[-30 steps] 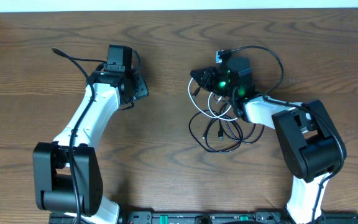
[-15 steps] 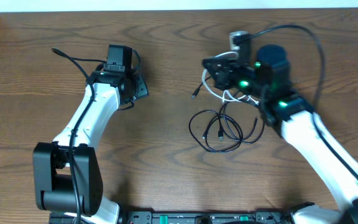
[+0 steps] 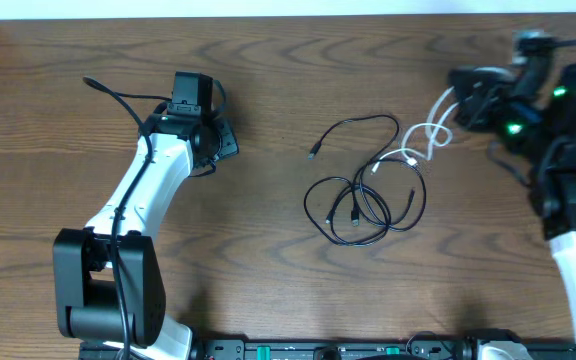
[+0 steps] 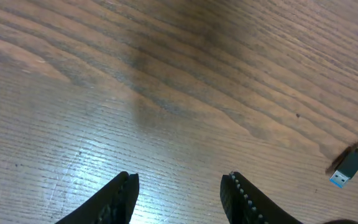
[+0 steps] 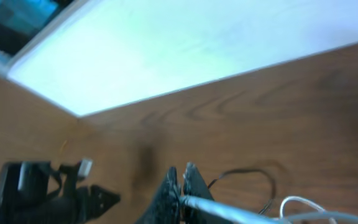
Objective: Untangle cables
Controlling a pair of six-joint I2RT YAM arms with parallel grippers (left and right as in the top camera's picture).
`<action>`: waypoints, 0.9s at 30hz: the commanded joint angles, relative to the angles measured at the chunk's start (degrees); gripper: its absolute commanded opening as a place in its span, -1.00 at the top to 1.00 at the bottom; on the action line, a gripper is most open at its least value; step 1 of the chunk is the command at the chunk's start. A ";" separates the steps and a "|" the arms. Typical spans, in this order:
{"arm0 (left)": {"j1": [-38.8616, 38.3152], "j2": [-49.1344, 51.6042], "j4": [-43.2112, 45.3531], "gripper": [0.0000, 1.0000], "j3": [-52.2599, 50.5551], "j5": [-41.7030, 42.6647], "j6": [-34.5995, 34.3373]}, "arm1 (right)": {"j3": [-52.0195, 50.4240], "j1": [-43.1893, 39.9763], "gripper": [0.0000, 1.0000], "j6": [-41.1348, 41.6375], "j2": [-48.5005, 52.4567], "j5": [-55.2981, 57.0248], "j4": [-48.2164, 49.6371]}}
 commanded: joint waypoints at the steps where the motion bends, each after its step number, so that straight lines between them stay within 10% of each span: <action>1: 0.22 0.59 0.04 0.04 -0.50 -0.74 0.09 | 5.66 -4.22 0.97 -4.61 -0.83 0.81 -2.38; 15: 0.22 0.59 0.07 0.04 -0.50 -0.72 0.07 | 8.04 -17.59 0.98 -5.40 4.17 37.90 -5.07; 27: 0.22 0.59 0.04 0.04 -0.50 -0.72 0.09 | 8.04 -19.58 0.98 -5.57 20.39 40.79 -10.86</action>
